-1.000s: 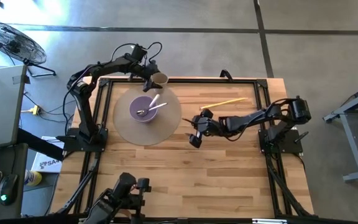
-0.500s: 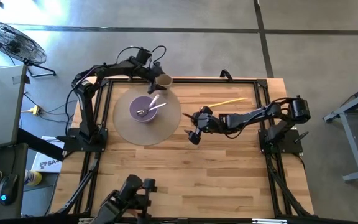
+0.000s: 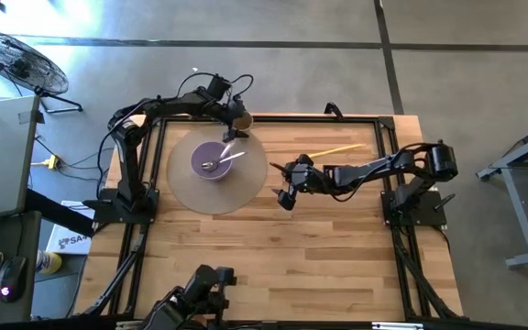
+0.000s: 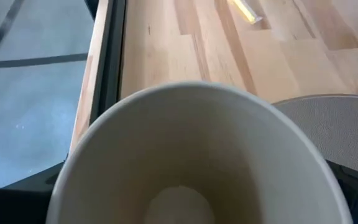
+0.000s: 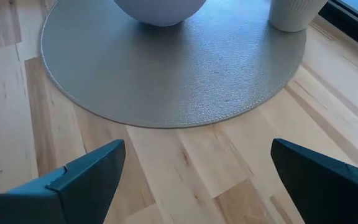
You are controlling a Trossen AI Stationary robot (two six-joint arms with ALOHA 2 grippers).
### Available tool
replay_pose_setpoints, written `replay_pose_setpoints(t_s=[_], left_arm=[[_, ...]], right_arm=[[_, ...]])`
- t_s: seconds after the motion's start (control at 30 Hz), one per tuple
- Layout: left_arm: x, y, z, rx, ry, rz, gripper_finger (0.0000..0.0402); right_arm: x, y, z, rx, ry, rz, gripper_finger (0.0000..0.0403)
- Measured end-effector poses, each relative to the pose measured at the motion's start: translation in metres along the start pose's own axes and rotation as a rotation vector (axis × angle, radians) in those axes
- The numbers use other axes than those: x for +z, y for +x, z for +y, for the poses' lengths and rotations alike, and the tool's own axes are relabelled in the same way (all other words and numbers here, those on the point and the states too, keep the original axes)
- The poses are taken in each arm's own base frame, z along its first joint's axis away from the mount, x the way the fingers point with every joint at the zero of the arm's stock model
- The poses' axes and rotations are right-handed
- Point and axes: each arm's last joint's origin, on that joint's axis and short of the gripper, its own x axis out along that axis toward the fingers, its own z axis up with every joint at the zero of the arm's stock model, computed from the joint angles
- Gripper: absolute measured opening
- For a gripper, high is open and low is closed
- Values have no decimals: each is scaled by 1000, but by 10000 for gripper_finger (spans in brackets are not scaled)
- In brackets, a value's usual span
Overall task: Pick & Place Utensil
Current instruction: Put the white cup on the brown mat to the top right of the violet bowl
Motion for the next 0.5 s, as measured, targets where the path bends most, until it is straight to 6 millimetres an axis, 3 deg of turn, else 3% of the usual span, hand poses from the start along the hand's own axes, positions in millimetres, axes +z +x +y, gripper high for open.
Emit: replay_pose_setpoints(t_s=[0.5], left_arm=[[-1, -18, 1, 10, -24, 48, 390]], right_arm=[[0, 0, -1, -3, -5, -3, 397]])
